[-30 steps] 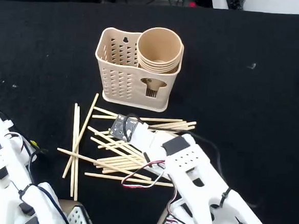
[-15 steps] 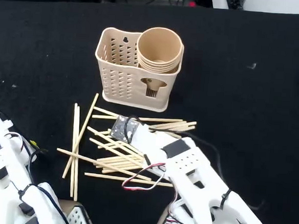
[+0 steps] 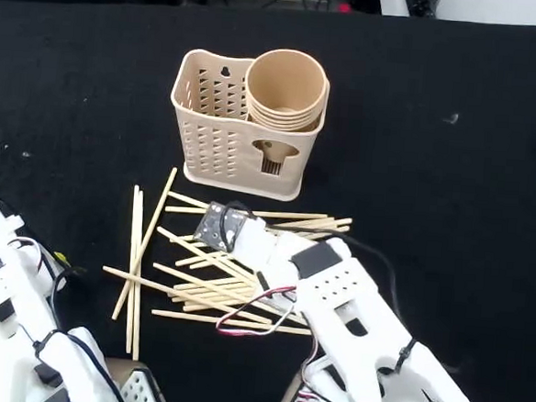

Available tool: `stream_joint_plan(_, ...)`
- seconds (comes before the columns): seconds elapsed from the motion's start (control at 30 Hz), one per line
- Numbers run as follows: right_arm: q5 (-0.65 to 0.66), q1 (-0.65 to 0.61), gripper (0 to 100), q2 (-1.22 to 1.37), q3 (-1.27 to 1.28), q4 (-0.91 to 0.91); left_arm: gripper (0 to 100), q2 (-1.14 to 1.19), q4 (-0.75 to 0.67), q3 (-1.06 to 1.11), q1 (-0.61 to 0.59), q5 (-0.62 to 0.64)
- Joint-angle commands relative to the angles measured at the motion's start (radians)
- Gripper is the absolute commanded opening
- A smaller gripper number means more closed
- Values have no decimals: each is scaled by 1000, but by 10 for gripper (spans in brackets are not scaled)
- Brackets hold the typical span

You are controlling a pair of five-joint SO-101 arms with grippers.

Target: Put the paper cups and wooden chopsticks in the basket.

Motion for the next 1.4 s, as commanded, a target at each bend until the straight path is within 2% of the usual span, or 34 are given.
stream_joint_plan(0.0,-12,-11,15,-18,-30,8,234,-20,-9,-7,-8,3)
stream_joint_plan(0.2,-49,-11,119,-22,73,-71,234,-20,-12,-7,-8,3)
stream_joint_plan(0.47,-60,-8,119,-24,16,-44,234,-20,-12,-7,-8,3)
stream_joint_plan(0.67,-60,-60,119,-24,30,-29,234,-20,-12,-7,-8,3)
stream_joint_plan(0.9,-54,-23,119,-18,119,-203,234,-20,-12,-7,-8,3)
stream_joint_plan(1.13,-54,-14,119,-18,131,-216,234,-20,-12,-7,-8,3)
stream_joint_plan(1.2,-54,-14,103,-18,131,-216,234,-20,-12,-7,-8,3)
stream_joint_plan(1.33,-54,-14,7,-22,127,-215,234,-20,-12,-7,-8,3)
stream_joint_plan(1.37,-54,-14,15,-22,125,-215,234,-20,-12,-7,-8,3)
